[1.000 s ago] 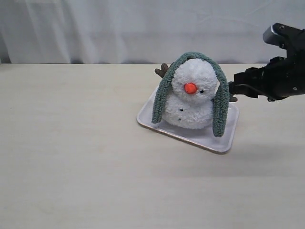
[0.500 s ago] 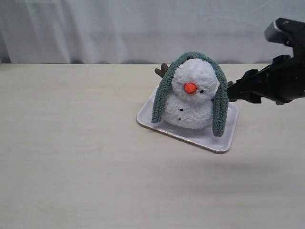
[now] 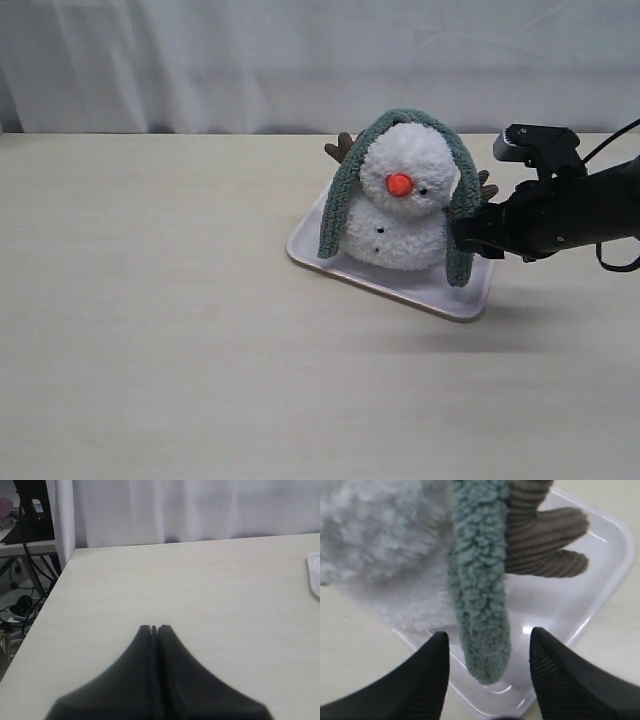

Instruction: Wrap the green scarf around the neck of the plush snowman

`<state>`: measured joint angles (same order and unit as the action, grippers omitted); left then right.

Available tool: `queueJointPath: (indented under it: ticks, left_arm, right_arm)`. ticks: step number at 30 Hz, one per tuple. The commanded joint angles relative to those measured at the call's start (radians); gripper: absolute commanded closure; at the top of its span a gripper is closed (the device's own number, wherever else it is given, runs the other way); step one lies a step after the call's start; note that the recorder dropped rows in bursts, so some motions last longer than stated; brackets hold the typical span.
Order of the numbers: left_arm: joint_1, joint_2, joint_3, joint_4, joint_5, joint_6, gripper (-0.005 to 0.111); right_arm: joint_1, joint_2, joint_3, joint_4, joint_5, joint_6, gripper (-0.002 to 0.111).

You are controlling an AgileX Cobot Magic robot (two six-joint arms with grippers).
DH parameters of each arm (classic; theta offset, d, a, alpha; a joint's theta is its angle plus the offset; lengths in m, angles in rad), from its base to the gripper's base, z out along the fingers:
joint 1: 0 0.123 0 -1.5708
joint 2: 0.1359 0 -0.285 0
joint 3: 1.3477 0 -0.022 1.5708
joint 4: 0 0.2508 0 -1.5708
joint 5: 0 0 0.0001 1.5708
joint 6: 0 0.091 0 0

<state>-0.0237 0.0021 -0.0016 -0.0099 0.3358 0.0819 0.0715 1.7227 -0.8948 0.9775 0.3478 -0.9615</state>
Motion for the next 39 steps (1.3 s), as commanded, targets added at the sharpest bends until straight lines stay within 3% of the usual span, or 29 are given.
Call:
queueJointPath:
  ticks: [1, 5, 12, 19, 27, 35, 39]
  left_arm:
    - [0.001, -0.002, 0.002, 0.001, -0.013, 0.0, 0.107]
    - [0.001, -0.002, 0.002, 0.001, -0.013, 0.0, 0.107]
    - [0.001, -0.002, 0.002, 0.001, -0.013, 0.0, 0.107]
    - [0.001, -0.002, 0.002, 0.001, -0.013, 0.0, 0.107]
    - [0.001, -0.002, 0.002, 0.001, -0.013, 0.0, 0.107]
    - [0.001, -0.002, 0.002, 0.001, -0.013, 0.0, 0.107]
    - [0.001, -0.002, 0.002, 0.001, -0.013, 0.0, 0.107]
  right_arm:
    - [0.0, 0.03, 0.002, 0.228, 0.019, -0.251, 0.062]
    - [0.0, 0.06, 0.002, 0.328, 0.019, -0.357, 0.068]
    - [0.0, 0.065, 0.0, 0.367, 0.021, -0.418, 0.104]
    - [0.0, 0.059, -0.044, 0.405, 0.208, -0.43, 0.104]
    - [0.0, 0.038, -0.11, 0.366, 0.34, -0.309, 0.104]
    - [0.0, 0.044, -0.11, 0.191, 0.433, -0.169, 0.104]
    - [0.0, 0.064, -0.087, 0.162, 0.363, -0.148, 0.104]
